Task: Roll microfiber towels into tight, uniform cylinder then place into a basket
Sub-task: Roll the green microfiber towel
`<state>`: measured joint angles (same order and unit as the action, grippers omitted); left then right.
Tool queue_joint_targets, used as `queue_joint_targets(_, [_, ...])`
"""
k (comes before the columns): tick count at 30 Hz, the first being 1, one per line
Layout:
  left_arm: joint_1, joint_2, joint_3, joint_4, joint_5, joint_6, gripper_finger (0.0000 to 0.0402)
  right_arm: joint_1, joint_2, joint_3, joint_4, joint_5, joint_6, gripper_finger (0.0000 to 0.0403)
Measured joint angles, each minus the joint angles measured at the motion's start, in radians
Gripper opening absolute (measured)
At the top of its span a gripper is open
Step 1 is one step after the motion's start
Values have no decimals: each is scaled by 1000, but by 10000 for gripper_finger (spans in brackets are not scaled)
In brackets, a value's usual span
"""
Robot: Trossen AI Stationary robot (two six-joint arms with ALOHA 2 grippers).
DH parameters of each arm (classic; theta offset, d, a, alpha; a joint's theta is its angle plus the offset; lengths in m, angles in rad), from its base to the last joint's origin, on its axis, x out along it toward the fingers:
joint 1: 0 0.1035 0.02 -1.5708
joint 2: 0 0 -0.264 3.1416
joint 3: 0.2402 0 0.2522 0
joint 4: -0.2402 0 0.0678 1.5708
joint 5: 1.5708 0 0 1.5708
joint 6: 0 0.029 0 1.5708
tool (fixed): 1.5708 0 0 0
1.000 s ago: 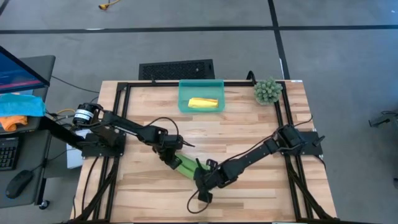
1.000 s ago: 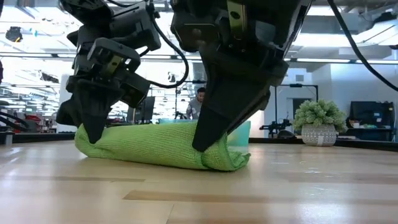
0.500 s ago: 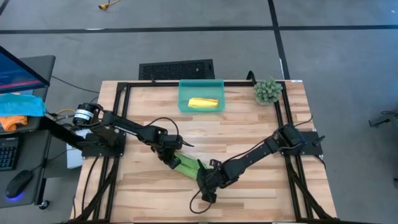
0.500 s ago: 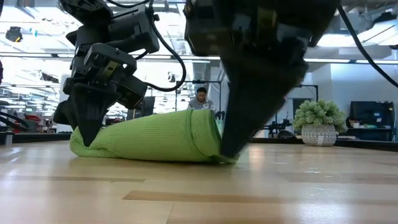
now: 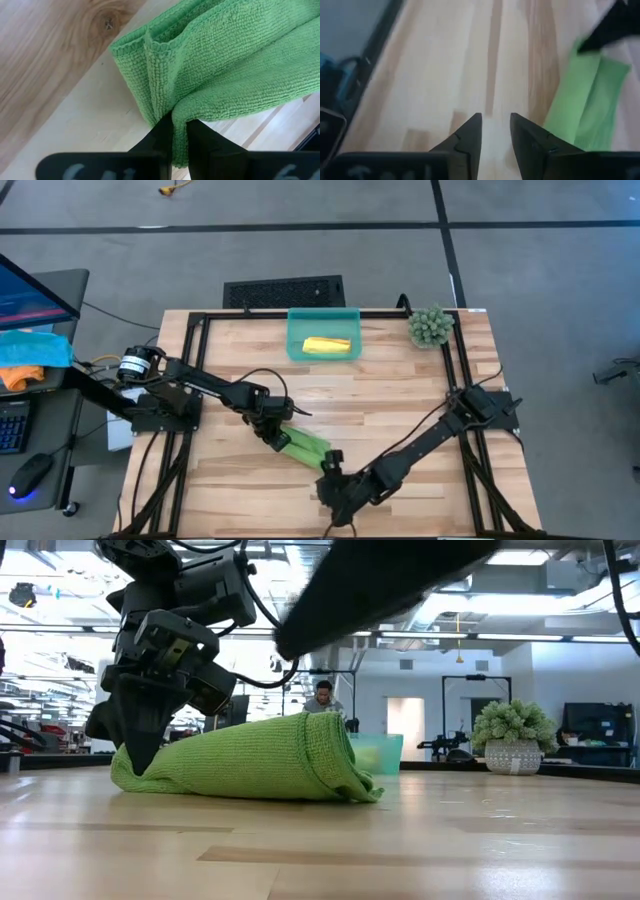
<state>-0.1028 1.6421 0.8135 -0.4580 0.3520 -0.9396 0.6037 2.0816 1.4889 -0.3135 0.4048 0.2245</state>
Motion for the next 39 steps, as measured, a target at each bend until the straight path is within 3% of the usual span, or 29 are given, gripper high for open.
queue_joint_targets(5, [0,0,0,0,1,0,19,-54,0,0,21,-12,-36,119])
queue_joint_targets(11, [-1,0,0,-2,11,0,19,-111,0,-15,15,-118,5,118])
queue_joint_targets(39, [-1,0,1,-7,34,37,19,-221,61,-54,-90,-88,268,118])
